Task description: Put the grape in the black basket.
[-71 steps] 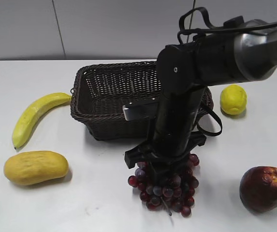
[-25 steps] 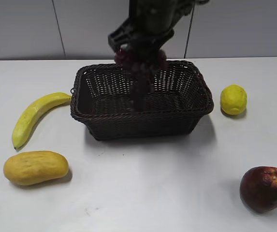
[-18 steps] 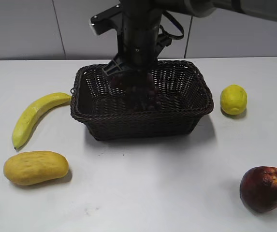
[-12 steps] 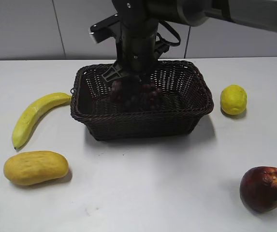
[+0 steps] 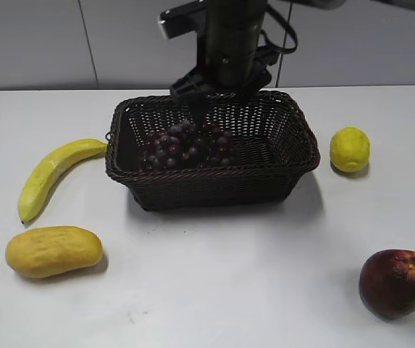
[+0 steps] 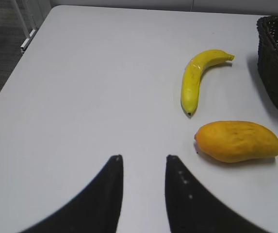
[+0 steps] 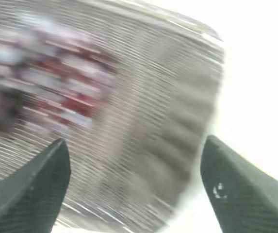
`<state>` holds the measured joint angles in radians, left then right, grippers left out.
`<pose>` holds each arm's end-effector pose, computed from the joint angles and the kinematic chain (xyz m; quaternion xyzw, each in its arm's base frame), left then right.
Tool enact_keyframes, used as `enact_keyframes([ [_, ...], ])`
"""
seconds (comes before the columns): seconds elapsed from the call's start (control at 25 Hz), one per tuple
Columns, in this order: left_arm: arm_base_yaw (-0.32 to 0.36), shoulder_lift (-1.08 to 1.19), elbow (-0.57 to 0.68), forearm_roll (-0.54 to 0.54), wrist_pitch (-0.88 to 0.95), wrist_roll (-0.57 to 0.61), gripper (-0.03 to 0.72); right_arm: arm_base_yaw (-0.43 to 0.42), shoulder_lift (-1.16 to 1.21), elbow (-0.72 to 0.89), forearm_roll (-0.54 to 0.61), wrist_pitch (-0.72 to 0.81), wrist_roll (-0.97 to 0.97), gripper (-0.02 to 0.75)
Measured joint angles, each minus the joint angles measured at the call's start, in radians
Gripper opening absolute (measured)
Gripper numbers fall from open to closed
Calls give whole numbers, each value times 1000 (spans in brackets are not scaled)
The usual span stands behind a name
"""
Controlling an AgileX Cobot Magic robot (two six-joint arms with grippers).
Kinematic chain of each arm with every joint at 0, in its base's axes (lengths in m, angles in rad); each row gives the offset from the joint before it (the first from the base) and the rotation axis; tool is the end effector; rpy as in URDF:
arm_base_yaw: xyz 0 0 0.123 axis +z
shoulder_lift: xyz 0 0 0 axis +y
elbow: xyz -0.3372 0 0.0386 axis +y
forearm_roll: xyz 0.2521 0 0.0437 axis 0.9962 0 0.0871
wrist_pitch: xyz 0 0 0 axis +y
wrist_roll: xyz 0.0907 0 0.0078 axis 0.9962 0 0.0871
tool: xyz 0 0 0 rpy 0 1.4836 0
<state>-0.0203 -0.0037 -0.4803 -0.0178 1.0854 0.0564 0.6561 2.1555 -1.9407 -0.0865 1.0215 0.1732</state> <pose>-0.0554 -0.0003 0.2715 0.0335 0.8630 0.0002 0.5041 0.4091 0.3065 0.2890 -0.2475 0.9452 0.0469 0.2078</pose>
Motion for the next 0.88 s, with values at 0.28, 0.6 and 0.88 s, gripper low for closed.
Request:
enact_keyframes([
  [0.28,0,0,0,0,0,0,236,-189,-82,-4,67,126,-37,632],
  [0.6,0,0,0,0,0,0,236,-355,-131,-4,100,162,-115,615],
  [0.88,0,0,0,0,0,0,236,-448,-216,59,254,162,-184,602],
])
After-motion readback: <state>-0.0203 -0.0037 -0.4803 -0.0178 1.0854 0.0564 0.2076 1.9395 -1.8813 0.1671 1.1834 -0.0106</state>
